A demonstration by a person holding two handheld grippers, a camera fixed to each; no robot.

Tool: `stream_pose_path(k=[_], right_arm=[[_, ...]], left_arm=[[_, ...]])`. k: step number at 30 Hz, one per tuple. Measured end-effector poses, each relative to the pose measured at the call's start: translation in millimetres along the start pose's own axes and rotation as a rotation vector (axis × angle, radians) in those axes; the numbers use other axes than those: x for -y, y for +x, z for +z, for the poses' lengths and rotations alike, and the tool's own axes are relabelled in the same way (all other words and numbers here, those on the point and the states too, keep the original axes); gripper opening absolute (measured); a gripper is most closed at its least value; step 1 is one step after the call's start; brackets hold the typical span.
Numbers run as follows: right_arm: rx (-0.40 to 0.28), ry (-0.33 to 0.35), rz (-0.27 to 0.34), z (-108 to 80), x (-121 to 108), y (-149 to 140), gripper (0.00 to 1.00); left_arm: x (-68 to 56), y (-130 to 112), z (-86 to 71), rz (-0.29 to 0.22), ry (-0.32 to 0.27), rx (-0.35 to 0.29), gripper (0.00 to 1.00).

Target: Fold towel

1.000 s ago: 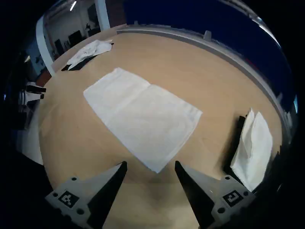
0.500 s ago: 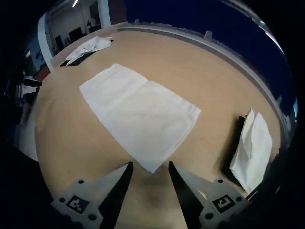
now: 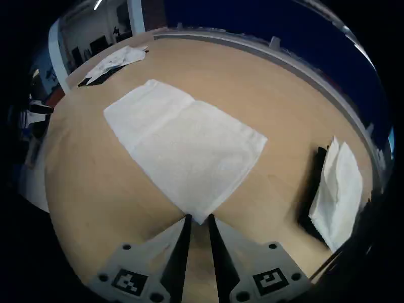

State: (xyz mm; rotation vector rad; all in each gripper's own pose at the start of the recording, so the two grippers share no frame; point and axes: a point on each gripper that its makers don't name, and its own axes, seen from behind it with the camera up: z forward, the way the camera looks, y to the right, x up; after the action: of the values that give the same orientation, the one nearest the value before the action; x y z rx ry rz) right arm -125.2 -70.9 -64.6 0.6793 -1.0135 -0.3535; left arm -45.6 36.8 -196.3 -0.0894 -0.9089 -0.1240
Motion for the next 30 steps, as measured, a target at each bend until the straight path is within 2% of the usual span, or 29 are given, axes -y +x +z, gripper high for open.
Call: stream_pose_path(k=[3,5,14,20,24,30], right_arm=[[-0.005,-0.008,0.004,-0.1,-2,1,0.08],[-0.009,-0.023,0.006,-0.1,-6,2,0.04],[-0.021,-0.031,0.011,-4.0,-8,14,0.03],[-0.059,-0.036,-0.006,-20.0,-5,41,0.02],[-0.086,-0.038,-0.039,-32.6,-2,65,0.02],[-0.098,-0.035,-0.127,-46.8,8,101,0.02]], left_arm=[[-1.5,-1,0.4,0.000,-0.003,0.001,0.88],[-2.1,-1,1.0,0.001,-0.004,0.002,0.87],[-1.5,-4,2.8,0.004,-0.009,0.005,0.88],[0.3,-2,1.6,-0.001,-0.012,0.000,0.88],[0.9,1,0.1,-0.005,-0.015,-0.006,0.88],[1.1,5,-4.7,-0.003,-0.022,-0.013,0.88]])
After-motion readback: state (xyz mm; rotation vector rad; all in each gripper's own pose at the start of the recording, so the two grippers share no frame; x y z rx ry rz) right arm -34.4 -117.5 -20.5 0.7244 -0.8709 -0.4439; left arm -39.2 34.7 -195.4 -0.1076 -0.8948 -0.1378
